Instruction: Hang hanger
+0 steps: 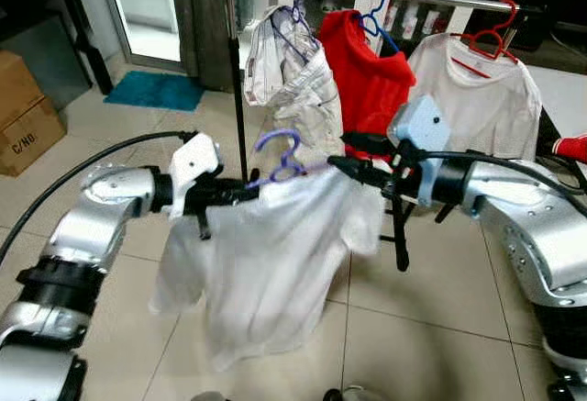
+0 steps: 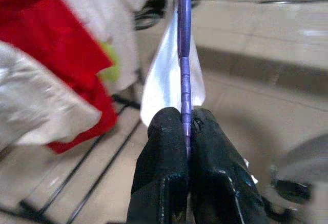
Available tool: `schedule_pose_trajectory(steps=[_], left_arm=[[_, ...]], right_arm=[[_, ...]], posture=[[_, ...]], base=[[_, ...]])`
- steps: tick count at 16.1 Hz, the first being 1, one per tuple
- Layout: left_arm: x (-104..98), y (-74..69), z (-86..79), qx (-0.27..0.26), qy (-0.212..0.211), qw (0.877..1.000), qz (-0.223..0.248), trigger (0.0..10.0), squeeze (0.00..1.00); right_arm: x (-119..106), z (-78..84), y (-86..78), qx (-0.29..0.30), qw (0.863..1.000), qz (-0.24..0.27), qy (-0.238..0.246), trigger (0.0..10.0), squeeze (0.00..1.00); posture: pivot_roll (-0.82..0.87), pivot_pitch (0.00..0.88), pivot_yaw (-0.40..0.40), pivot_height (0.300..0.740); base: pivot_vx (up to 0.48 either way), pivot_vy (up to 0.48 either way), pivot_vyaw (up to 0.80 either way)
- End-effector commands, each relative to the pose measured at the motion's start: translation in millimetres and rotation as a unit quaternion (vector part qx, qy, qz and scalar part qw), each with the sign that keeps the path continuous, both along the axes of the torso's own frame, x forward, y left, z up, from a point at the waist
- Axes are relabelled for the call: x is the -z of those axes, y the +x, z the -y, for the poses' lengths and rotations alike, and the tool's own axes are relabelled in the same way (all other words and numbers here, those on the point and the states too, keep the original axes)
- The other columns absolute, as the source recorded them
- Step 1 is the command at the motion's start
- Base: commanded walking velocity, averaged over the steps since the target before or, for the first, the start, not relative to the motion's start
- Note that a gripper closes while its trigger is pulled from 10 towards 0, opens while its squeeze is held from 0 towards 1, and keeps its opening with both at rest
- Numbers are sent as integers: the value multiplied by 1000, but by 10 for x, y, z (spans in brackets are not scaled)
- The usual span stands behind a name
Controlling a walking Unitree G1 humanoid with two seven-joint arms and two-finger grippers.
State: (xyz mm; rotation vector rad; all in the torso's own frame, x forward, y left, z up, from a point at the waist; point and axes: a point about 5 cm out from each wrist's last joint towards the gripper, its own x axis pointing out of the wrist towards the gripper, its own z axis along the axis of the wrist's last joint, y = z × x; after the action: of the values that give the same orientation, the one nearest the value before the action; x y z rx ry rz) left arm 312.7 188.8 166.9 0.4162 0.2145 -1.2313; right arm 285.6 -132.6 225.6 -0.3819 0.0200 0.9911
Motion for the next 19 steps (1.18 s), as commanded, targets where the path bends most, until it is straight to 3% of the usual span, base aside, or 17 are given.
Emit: schedule_pose_trajectory(steps=[1,2,3,7,10,11,12,13,19], left_arm=[[-125,-37,41,39,-16,999,17,0,0],[-132,-45,47,44,-19,999,15,0,0],[-143,-69,70,60,-12,998,20,0,0],[-184,-117,101,80,-22,996,21,0,0],[-201,-148,108,89,-24,996,19,0,0],[-204,-157,118,93,-25,995,17,0,0],[-206,-165,127,95,-25,995,15,0,0],[-201,-173,142,98,-25,995,12,0,0],[-229,-187,171,106,-30,994,8,0,0]], right_arm=[[13,-22,5,-19,1000,3,-13,10000,867],[30,-28,10,-20,1000,3,-19,10000,867],[88,-54,-2,-37,999,-1,-37,10000,0],[178,-148,-148,-121,991,-34,-46,10000,0],[202,-160,-154,-127,990,-47,-39,9608,0],[201,-171,-149,-127,990,-49,-33,5373,0],[199,-185,-144,-127,990,-51,-27,510,0],[205,-234,-154,-136,989,-56,-18,0,0],[276,-378,-204,-156,986,-64,-19,0,0]], posture=[[-49,0,-25,740],[-49,0,-25,740],[-46,0,-30,740],[-41,0,-35,740],[-38,0,-38,740],[-38,0,-38,740],[-36,0,-39,740],[-34,0,-36,740],[-34,0,-35,740]], base=[[0,0,0],[0,0,0],[0,0,0],[0,0,0],[0,0,0],[0,0,0],[0,0,0],[0,0,0],[0,0,0]])
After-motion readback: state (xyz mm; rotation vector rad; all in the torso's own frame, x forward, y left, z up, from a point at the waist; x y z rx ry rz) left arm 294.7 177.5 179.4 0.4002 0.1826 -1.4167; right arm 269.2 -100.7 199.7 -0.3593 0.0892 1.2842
